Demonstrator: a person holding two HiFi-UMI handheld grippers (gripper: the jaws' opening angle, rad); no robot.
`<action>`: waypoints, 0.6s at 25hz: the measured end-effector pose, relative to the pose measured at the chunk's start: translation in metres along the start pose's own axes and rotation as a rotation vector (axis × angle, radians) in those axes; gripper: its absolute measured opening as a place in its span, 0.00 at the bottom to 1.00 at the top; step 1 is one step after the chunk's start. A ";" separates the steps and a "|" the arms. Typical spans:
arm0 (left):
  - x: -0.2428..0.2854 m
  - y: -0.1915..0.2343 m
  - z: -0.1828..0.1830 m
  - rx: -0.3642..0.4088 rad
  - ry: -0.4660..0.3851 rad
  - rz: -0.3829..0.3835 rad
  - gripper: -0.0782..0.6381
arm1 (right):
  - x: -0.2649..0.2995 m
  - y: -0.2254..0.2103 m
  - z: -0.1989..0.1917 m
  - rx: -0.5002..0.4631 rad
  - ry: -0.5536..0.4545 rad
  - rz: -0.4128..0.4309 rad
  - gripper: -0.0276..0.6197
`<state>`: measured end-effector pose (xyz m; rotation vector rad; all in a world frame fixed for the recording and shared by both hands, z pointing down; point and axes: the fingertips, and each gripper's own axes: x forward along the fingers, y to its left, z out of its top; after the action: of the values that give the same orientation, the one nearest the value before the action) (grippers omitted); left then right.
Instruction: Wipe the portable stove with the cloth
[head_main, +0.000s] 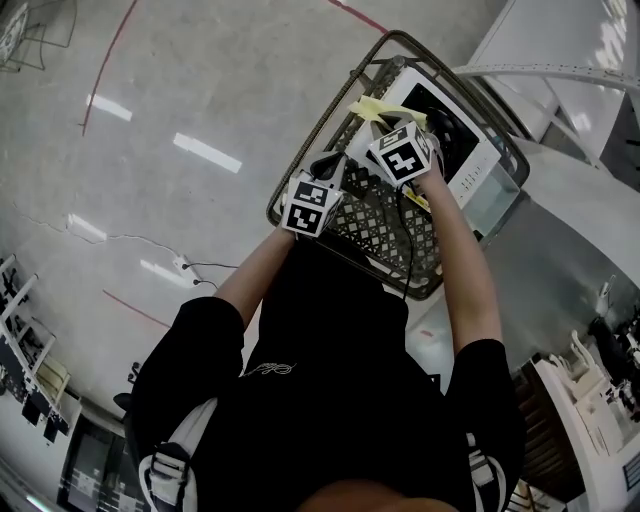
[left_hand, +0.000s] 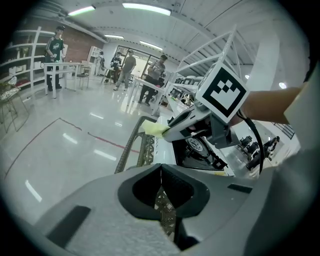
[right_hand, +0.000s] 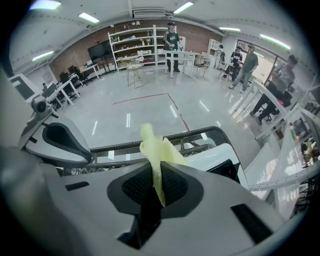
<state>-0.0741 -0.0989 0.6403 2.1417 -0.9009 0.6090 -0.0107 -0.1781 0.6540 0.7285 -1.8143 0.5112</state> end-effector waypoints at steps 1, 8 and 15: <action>-0.003 0.001 -0.003 -0.002 0.000 0.004 0.13 | 0.000 0.005 -0.001 -0.006 -0.001 0.002 0.10; -0.013 -0.003 -0.022 0.006 -0.004 0.018 0.13 | 0.000 0.036 -0.009 -0.073 0.015 0.037 0.11; -0.025 -0.015 -0.038 0.012 0.007 0.015 0.13 | 0.000 0.055 -0.010 -0.130 0.052 0.047 0.10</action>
<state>-0.0843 -0.0528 0.6416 2.1436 -0.9120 0.6307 -0.0417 -0.1318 0.6573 0.5799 -1.8012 0.4352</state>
